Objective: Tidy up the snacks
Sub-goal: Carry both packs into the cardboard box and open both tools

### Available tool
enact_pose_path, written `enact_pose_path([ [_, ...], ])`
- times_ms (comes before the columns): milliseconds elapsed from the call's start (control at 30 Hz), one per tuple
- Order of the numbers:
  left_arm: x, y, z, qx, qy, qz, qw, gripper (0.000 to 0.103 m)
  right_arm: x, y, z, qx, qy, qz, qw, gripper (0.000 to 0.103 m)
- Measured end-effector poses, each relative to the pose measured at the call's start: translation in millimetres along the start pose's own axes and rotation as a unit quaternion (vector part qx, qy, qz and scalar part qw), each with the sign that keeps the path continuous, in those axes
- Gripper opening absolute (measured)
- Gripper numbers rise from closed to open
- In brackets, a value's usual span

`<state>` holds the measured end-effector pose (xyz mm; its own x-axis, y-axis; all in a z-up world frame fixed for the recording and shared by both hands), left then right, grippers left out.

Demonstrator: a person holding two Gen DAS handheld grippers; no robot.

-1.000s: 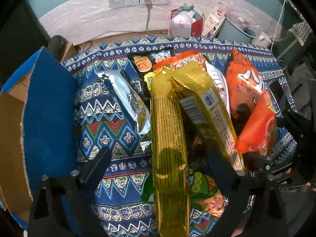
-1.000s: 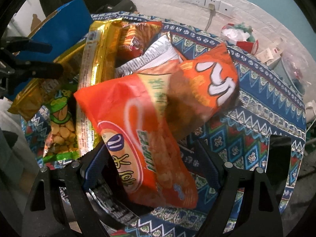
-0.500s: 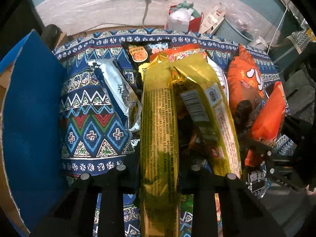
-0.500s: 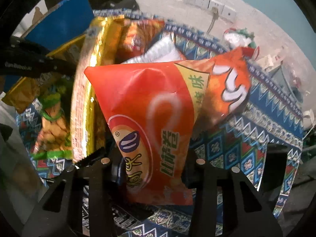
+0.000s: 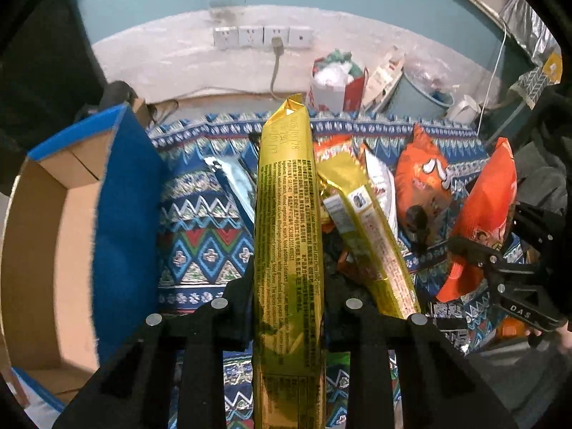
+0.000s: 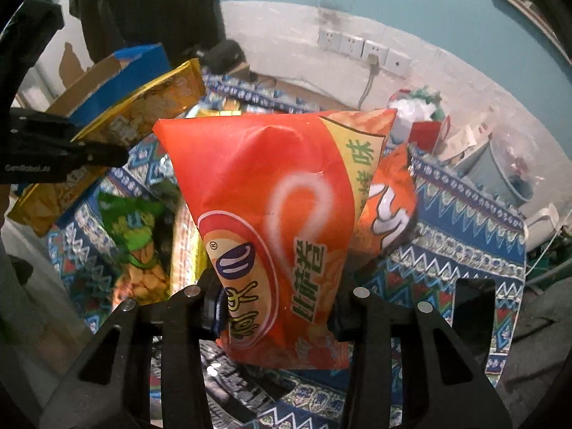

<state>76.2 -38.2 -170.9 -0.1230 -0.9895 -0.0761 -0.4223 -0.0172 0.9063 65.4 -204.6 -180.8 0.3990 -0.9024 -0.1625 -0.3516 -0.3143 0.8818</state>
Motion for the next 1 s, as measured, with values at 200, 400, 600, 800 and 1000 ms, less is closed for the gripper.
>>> enact_pose_path([
  [200,-10,26,-3,0.029,0.007,-0.010,0.9995,0.028,-9,18,-16,0.030,-0.008,0.005,1.000,0.041],
  [400,-23,47,-4,0.054,0.013,-0.020,0.9983,0.028,-13,32,-31,0.053,-0.015,0.006,0.998,0.041],
  [600,-37,65,-7,0.080,0.021,-0.032,0.9961,0.028,-27,44,-51,0.077,-0.009,0.005,0.997,0.041],
  [800,-58,75,-7,0.094,0.038,-0.039,0.9940,0.028,-46,47,-76,0.098,-0.005,-0.011,0.995,0.041],
  [1000,-85,81,-5,0.105,0.059,-0.054,0.9912,0.028,-66,42,-100,0.105,0.002,-0.032,0.994,0.041],
])
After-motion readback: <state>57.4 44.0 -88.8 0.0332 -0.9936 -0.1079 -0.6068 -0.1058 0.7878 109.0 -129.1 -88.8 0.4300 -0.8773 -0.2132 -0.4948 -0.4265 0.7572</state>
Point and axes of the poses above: each gripper's, at about its wrist camera, not at the fingertips, and y roughly against the way its jaws point, x to its right, z to its underside, the point moved 6 cm from there along -y, roughly the way its jaws point, and after that the axes turned 10 degrees about -z, right-handed, at the moved point
